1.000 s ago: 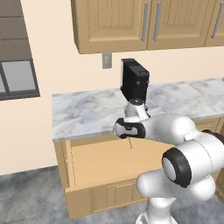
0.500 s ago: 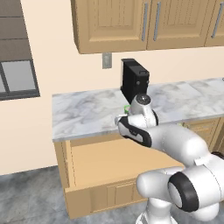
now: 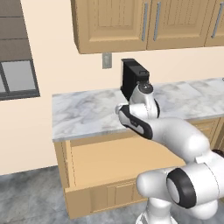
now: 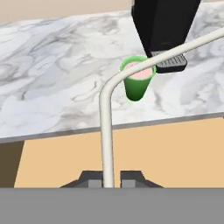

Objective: Pick up the straw from the right drawer and put it inside the smoothie cup.

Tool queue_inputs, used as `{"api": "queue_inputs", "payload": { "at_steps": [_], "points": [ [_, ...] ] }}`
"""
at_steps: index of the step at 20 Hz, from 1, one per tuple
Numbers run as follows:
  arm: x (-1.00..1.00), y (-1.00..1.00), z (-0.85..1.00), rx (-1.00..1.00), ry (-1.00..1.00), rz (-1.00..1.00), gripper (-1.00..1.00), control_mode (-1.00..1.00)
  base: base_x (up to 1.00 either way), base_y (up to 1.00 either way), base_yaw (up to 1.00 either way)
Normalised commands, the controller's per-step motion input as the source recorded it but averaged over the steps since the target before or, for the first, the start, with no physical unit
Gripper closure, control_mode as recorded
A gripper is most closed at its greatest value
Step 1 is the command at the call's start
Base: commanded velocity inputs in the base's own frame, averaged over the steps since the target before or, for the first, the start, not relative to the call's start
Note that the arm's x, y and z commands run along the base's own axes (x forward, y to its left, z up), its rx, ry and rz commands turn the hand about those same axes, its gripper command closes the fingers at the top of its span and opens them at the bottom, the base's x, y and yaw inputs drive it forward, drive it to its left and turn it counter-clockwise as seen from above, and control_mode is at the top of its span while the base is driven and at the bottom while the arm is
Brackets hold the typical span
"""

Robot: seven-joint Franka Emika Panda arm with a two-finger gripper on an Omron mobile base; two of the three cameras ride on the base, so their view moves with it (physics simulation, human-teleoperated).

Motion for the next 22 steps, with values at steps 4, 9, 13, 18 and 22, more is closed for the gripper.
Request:
{"api": "queue_inputs", "payload": {
  "at_steps": [4,9,13,18,22],
  "points": [
    [0.24,0.00,0.15,0.00,-0.10,0.00,1.00,-1.00,0.00,0.00,0.00],
    [0.19,0.00,0.00,0.00,-0.23,0.00,1.00,-1.00,0.00,0.00,0.00],
    [0.13,-0.04,0.00,0.00,-0.26,0.00,1.00,-1.00,0.00,0.00,0.00],
    [0.12,-0.14,0.02,0.00,-0.20,0.00,1.00,-1.00,0.00,0.00,0.00],
    [0.25,-0.17,0.06,0.00,-0.04,0.00,1.00,-1.00,0.00,0.00,0.00]
  ]
}}
